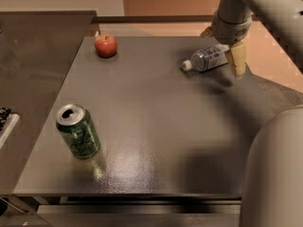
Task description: Place blue plastic bottle upright
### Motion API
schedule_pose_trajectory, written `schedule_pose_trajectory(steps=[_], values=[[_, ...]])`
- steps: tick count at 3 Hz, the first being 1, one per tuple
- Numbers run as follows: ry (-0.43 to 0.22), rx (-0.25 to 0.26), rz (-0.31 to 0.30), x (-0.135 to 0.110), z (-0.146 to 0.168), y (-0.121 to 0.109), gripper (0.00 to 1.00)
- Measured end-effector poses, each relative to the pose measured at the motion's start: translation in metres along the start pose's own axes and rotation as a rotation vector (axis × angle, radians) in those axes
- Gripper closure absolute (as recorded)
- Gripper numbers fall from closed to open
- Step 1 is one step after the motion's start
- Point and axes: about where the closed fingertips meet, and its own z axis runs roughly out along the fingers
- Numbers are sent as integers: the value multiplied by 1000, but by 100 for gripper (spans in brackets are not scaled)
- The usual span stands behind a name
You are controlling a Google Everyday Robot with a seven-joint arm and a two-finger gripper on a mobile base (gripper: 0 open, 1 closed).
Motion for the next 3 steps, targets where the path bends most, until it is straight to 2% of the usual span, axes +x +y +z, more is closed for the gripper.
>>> schedule_pose_trajectory(steps=[3], values=[[74,-77,-39,5,24,-22,0]])
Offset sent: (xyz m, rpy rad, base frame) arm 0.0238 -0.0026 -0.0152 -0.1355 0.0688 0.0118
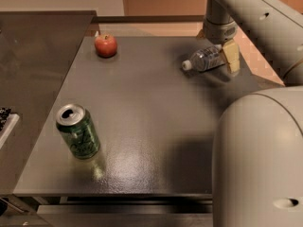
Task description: Place blue plastic bottle upright
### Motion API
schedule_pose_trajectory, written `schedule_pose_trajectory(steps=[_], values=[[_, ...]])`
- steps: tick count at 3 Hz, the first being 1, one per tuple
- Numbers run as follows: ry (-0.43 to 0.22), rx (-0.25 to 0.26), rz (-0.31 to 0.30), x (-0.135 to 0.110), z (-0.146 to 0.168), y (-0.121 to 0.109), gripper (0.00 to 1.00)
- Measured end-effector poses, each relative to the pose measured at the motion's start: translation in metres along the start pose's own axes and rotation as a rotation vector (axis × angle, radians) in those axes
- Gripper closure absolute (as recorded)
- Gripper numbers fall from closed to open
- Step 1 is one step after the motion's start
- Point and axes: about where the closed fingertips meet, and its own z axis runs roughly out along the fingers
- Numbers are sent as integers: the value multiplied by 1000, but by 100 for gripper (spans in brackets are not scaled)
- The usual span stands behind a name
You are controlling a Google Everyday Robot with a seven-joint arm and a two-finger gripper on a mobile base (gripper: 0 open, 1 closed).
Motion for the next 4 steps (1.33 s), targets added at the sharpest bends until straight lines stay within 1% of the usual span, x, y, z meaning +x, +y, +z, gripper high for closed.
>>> schedule_pose_trajectory(steps=[1,2,3,4], values=[[16,-20,-7,0,4,-6,16],[31,-47,-15,1,10,-7,37],[37,-56,-19,2,10,-6,60],[12,-42,-2,0,0,-5,83]])
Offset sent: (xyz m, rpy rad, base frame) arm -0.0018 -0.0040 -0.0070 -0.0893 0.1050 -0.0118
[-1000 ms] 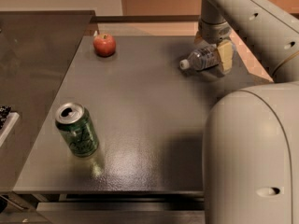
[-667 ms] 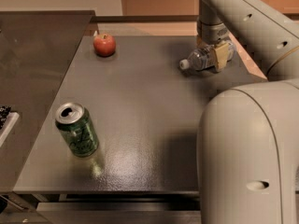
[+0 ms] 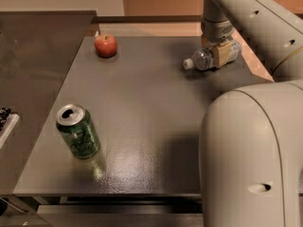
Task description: Place blue plastic bottle upright
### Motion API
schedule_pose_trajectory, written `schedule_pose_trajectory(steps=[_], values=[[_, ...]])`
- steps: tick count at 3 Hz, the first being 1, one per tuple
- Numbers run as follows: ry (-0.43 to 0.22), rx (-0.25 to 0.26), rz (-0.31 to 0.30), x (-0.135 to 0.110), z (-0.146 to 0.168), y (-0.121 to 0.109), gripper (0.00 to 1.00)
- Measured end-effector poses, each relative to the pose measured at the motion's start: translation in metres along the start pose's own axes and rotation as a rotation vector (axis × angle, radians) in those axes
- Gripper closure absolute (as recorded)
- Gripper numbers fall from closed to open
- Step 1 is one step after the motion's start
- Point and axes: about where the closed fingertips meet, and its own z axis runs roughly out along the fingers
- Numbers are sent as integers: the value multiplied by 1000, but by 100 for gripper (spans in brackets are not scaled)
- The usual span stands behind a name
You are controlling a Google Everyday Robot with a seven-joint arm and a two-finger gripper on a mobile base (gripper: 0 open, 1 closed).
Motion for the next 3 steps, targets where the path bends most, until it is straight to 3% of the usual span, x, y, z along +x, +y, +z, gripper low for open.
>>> schedule_pose_trajectory(steps=[1,3], values=[[-63,24,50,-5,-14,-1,100],[-258,134,186,-22,-51,-15,100]])
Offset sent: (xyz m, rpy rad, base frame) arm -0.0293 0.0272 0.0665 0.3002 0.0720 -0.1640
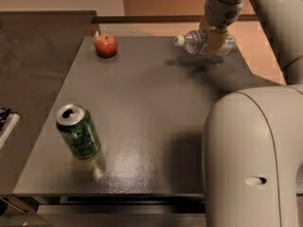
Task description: Place blue plastic bottle upright
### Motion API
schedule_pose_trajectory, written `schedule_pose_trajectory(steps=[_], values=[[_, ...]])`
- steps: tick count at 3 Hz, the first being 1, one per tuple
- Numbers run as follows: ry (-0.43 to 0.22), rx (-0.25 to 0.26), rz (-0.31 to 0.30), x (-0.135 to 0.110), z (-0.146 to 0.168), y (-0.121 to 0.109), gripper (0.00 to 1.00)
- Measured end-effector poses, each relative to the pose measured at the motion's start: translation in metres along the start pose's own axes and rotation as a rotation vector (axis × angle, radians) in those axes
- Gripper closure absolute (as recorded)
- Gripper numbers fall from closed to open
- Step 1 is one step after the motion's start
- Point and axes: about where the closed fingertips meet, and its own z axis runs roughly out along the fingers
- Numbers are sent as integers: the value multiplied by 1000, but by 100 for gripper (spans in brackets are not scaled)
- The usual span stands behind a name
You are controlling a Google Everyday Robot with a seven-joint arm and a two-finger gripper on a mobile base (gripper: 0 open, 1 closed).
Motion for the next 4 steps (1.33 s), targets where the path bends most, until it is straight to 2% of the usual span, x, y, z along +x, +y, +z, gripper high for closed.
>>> schedule_pose_trajectory(steps=[1,2,4], values=[[-146,45,88,-18,-15,-3,100],[-302,62,169,-38,-27,-2,100],[-560,51,312,-57,-43,4,100]])
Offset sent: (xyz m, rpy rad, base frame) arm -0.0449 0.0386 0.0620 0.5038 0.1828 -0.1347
